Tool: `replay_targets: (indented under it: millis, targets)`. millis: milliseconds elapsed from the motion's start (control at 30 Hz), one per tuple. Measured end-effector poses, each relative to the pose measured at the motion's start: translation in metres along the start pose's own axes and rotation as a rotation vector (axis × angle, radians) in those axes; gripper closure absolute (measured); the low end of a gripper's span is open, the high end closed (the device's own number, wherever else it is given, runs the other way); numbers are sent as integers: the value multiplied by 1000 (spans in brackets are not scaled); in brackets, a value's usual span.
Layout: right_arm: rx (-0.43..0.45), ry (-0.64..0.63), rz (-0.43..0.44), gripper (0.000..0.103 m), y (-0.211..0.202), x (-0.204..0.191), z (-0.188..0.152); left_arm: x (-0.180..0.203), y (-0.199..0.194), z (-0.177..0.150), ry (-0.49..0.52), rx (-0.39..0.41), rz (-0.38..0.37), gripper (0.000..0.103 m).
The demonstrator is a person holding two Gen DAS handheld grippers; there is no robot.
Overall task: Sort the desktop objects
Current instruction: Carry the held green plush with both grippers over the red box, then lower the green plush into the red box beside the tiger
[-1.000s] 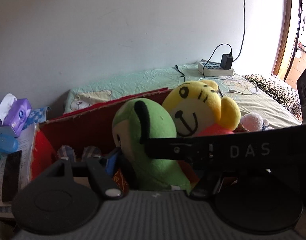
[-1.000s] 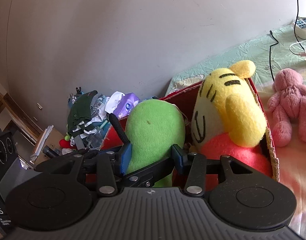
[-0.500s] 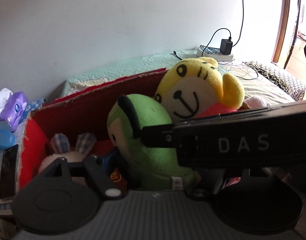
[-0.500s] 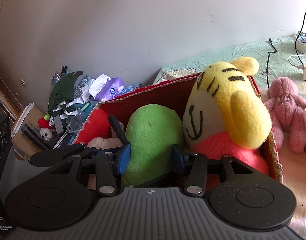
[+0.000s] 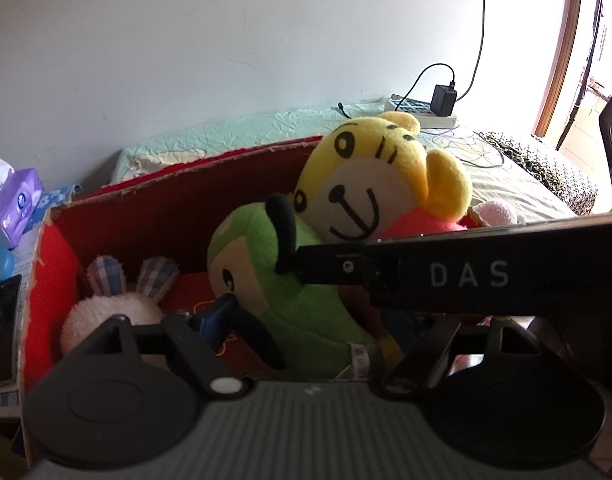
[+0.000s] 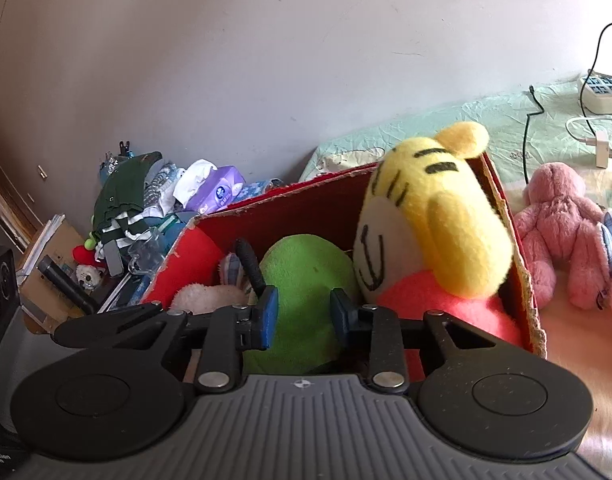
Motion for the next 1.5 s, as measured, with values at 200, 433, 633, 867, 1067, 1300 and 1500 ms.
replay_targets:
  millis: [200, 433, 633, 867, 1067, 1300, 1500]
  targets:
    - [-22, -20, -41, 78, 4, 4, -3, -2, 10, 1, -4, -11, -15, 19]
    - [-27, -15, -31, 79, 3, 7, -6, -2, -8, 0, -5, 4, -2, 20]
    - [-26, -16, -30, 78, 2, 8, -6, -6, -17, -4, -25, 7, 5, 21]
    - [-27, -8, -32, 78, -3, 9, -7, -17, -21, -7, -114, -7, -33, 25]
    - [-22, -22, -53, 80, -1, 10, -8, -16, -21, -8, -127, -28, 7, 23]
    - [-9, -52, -65, 80, -1, 9, -10, -16, -20, -8, -148, -44, 45, 20]
    - [8, -59, -68, 79, -1, 9, -11, -17, -20, -9, -155, -44, 68, 17]
Point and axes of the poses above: each gripper's, at about its wrist camera, not at the fingertips, and y roughly the way its jaws point, x to its right, z to its top, the point moved 5 cm from there along y, roughly the way its jaws point, and after that the axes turned 9 degrees about -z, right-handed, at the moved point
